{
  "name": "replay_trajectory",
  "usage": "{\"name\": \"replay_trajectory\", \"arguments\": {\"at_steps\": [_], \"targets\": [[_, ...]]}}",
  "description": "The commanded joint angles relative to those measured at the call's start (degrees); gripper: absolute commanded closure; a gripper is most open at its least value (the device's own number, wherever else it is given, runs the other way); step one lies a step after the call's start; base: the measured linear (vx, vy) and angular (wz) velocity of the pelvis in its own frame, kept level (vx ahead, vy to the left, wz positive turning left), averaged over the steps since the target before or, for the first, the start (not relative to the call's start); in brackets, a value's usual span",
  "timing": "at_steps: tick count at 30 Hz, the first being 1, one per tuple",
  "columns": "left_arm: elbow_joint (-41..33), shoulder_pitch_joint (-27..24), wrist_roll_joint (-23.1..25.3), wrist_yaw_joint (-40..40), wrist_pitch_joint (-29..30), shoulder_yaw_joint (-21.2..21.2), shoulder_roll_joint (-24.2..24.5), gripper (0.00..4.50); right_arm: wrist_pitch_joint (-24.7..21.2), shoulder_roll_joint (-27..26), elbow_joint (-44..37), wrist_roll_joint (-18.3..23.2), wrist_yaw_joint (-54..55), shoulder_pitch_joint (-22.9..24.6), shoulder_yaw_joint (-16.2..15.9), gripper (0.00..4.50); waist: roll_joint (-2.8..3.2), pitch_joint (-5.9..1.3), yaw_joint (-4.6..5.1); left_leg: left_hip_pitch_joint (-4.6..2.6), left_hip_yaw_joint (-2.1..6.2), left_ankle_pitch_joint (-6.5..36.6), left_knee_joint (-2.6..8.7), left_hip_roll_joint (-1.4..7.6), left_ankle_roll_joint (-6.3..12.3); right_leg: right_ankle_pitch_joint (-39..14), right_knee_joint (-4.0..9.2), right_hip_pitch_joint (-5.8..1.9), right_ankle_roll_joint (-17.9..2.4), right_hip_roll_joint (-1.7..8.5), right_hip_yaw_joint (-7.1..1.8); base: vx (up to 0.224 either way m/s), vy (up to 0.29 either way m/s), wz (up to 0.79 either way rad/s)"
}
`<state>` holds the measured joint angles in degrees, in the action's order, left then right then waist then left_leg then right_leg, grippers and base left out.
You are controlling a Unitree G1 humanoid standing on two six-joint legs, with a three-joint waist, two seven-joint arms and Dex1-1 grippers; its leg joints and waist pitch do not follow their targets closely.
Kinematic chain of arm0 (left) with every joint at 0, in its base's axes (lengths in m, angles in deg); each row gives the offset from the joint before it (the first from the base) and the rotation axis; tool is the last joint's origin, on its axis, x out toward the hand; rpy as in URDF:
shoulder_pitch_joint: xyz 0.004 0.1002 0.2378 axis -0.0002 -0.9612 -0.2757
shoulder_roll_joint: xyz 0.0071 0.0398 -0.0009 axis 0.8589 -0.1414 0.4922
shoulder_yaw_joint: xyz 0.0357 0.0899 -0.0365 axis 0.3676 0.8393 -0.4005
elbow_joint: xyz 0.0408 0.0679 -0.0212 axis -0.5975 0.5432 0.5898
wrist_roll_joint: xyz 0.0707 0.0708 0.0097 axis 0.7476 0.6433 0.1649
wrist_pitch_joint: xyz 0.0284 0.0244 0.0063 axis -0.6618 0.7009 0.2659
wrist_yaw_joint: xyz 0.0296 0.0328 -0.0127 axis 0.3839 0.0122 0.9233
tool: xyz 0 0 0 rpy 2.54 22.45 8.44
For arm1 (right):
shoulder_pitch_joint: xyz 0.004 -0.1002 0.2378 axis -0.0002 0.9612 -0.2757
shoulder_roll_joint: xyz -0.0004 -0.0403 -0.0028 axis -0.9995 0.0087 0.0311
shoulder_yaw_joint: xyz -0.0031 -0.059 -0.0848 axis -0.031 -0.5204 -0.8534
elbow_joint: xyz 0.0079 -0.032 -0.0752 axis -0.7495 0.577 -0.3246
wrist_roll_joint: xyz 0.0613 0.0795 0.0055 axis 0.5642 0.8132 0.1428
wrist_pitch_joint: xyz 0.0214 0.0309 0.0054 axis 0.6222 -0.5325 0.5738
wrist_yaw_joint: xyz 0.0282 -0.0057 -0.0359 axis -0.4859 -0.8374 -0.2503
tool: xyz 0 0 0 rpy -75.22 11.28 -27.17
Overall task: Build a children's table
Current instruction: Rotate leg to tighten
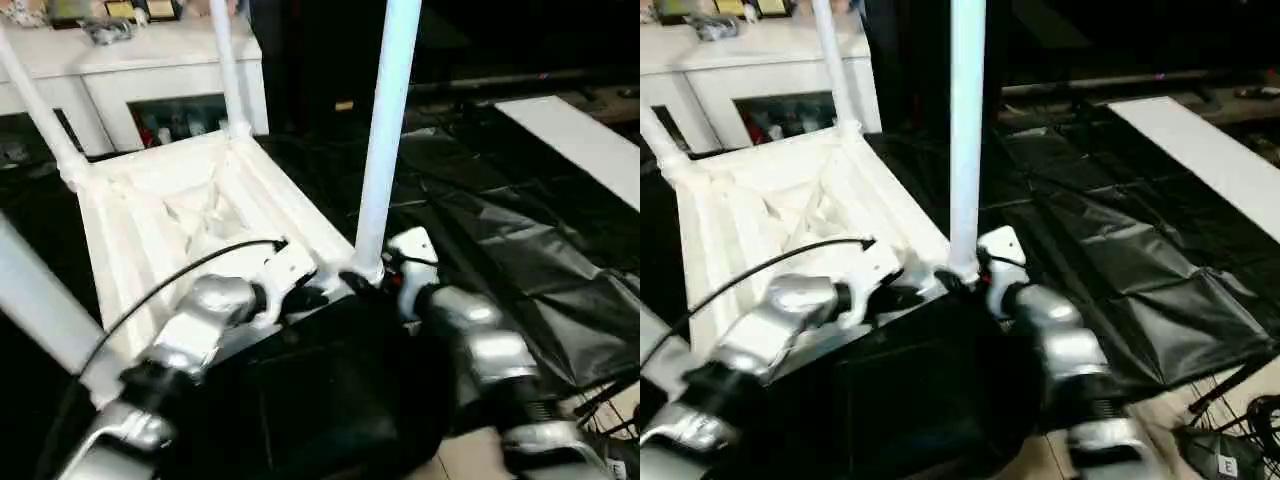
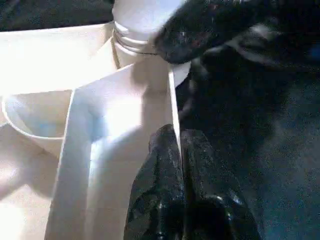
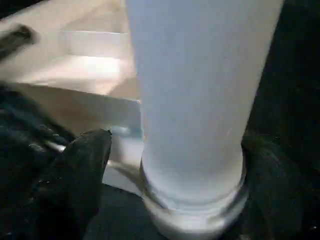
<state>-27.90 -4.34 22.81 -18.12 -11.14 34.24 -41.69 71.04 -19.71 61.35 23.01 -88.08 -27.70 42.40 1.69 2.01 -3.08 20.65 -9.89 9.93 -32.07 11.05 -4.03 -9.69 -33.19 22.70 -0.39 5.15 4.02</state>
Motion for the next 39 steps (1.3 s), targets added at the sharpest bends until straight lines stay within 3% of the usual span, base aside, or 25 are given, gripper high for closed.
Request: {"name": "replay_trajectory", "arguments": {"at_steps": [1, 2, 4, 6, 7, 10, 16, 19, 20, 24, 31, 39], "targets": [[-2.58, -1.61, -1.74, -6.47, -3.2, 3.08, 1.51, 4.5, 0.69, 3.13, -3.82, 1.15, -8.9, 0.1, -3.29, 0.32, 0.03, -3.83, -0.58, 0.02, 0.4, 9.66, 2.86, 1.67, 4.07, -4.28, 2.57, -3.14, -13.14, 2.73, -2.05, 0.0, 0.0, 0.0], [-3.57, -1.91, -2.24, -8.23, -3.35, 3.1, 2.79, 4.5, 0.61, 5.13, -4.2, 0.95, -11.6, 0.32, -3.83, 0.32, -0.25, -3.88, -0.87, 0.05, 0.12, 7.27, 2.51, 1.77, 5.44, -0.51, 2.11, -2.98, -14.18, 2.52, -2.07, 0.0, 0.0, 0.0], [-4.56, -2.26, -2.63, -10.44, -3.64, 3.22, 4.64, 4.5, 0.87, 7.61, -3.98, 0.14, -14.64, 0.46, -4.88, 0.32, 0.35, -3.7, -1.55, -0.03, -0.02, 7.05, 2.46, 1.98, 6.3, -0.27, 1.98, -2.65, -15.18, 2.35, -1.9, 0.0, 0.0, 0.0], [-4.87, -2.41, -2.76, -11.38, -3.96, 3.18, 5.55, 4.5, 1.15, 8.96, -3.88, -0.23, -16.39, 0.55, -5.6, 0.32, 0.11, -3.53, -2.11, -0.29, -0.22, 8.57, 2.51, 2.1, 5.91, -2.06, 2.06, -2.44, -15.35, 2.35, -2.01, 0.0, 0.0, 0.0], [-5.1, -2.54, -3.24, -12.24, -3.77, 2.76, 6.26, 4.5, 1.4, 10.19, -4.01, -0.21, -18.62, 0.8, -6.4, 0.32, -0.29, -3.33, -2.2, -0.21, -0.26, 10.21, 2.74, 2.13, 5.28, -4.65, 2.31, -2.51, -14.89, 2.44, -1.99, 0.0, 0.0, 0.0], [-5.12, -2.63, -3.63, -12.78, -3.63, 2.28, 6.84, 4.5, 1.35, 11.14, -4.55, -0.04, -20.81, 1.14, -7.28, 0.32, -0.32, -3.09, -2.33, -0.27, -0.16, 13.4, 3.12, 2.21, 3.39, -10.58, 2.78, -2.47, -13.19, 2.73, -2.17, 0.0, 0.0, 0.0], [-5.24, -2.85, -4.15, -13.05, -3.68, 1.98, 7.45, 4.5, 1.61, 11.62, -3.77, 0.29, -21.55, 0.64, -7.5, 0.32, -0.94, -3.11, -2.15, -0.12, -0.17, 12.49, 2.98, 1.98, 2.94, -12.36, 2.89, -2.47, -11.92, 2.9, -2.35, 0.0, 0.0, 0.0], [-4.93, -2.77, -4.21, -13.19, -3.85, 1.8, 7.49, 4.5, 2.03, 11.32, -2.63, 0.58, -21.51, -0.04, -6.88, 0.32, -0.79, -3.27, -2.17, -0.08, -0.16, 10.56, 2.79, 1.99, 3.49, -10.08, 2.56, -2.48, -12.5, 2.79, -2.29, 0.0, 0.0, 0.0], [-4.84, -2.69, -4.29, -13.19, -3.84, 1.81, 7.47, 4.5, 2.01, 11.34, -2.59, 0.75, -21.75, -0.1, -6.71, 0.56, -0.85, -3.27, -2.18, -0.08, -0.22, 10.3, 2.71, 1.95, 3.71, -9.36, 2.5, -2.45, -12.77, 2.7, -2.28, 0.0, 0.0, 0.0], [-4.76, -2.55, -4.44, -13.13, -3.74, 1.95, 7.36, 4.5, 1.67, 11.5, -2.35, 1.34, -22.09, -0.16, -6.22, 0.65, -0.67, -3.31, -2.21, -0.07, -0.19, 10.36, 2.66, 1.96, 3.88, -9.08, 2.44, -2.53, -13.05, 2.72, -2.22, 0.0, 0.0, 0.0], [-4.85, -2.59, -4.48, -12.97, -3.37, 2.15, 7.29, 4.5, 1.97, 11.62, -1.53, 0.9, -21.76, 0.3, -6.91, 1.4, -0.79, -3.37, -2.25, 0.0, -0.21, 9.6, 2.53, 1.9, 4.13, -8.38, 2.32, -2.64, -13.28, 2.69, -2.2, 0.0, 0.0, 0.0], [-4.63, -2.63, -4.49, -13.04, -3.28, 2.07, 7.59, 4.5, 2.21, 11.05, -0.72, 0.82, -21.86, -0.01, -6.99, 1.83, -0.89, -3.32, -2.29, -0.01, -0.21, 9.92, 2.48, 1.92, 4.21, -9.23, 2.31, -2.59, -13.37, 2.71, -2.18, 0.0, 0.0, 0.0]]}}
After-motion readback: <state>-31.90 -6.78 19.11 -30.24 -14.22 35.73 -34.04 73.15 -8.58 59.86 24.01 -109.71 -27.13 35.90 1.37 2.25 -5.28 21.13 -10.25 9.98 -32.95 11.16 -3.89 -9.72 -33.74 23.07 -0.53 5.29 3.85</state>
